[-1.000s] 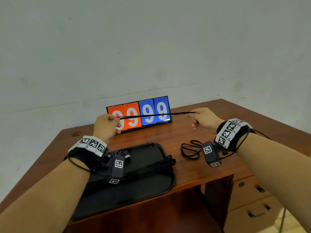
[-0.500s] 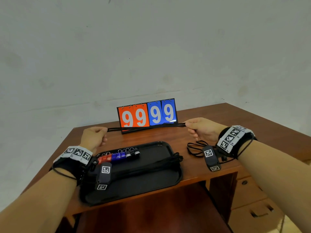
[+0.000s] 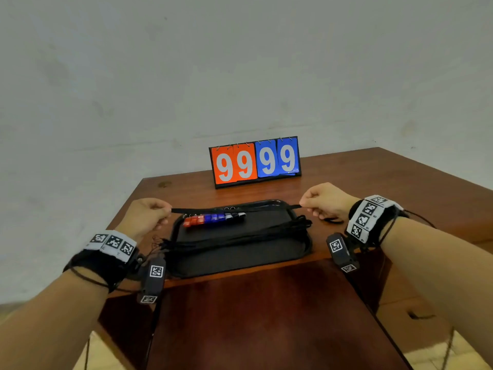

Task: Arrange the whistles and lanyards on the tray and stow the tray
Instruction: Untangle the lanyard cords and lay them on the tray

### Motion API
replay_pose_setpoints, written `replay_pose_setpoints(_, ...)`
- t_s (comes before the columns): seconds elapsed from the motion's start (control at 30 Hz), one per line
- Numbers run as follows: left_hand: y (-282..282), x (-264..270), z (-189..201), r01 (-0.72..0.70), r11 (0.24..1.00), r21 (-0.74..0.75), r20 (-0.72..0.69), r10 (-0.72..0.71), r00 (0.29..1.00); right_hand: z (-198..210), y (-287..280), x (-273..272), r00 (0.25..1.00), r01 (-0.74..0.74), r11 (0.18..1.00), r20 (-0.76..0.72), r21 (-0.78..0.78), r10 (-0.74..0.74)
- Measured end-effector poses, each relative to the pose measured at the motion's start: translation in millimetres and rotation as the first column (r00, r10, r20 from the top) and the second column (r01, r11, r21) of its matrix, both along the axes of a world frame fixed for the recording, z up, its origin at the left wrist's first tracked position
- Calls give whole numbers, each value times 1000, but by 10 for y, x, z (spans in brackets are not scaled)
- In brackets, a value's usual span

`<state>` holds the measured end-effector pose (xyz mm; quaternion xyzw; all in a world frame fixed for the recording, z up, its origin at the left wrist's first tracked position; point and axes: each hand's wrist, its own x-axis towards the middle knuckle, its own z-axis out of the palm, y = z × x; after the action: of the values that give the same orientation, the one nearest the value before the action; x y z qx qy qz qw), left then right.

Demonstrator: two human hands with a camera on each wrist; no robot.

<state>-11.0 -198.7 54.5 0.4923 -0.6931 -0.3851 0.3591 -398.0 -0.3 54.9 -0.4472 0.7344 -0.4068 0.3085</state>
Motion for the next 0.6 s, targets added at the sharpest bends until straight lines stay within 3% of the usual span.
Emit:
replay_pose_setpoints(0.13, 74, 141, -17, 71, 994, -83, 170, -56, 984, -68, -15, 100, 1000, 21, 1000, -13, -3, -21)
replay_pose_setpoints(0.27, 124, 220, -73, 123, 982, -146, 332, -68, 941, -133, -18, 143, 990, 23, 999, -140, 25, -20)
replay_pose_setpoints(0.6, 143, 254, -203, 199, 968, -151, 504, -97, 858, -237, 28, 107, 919, 39, 997, -394, 69, -8)
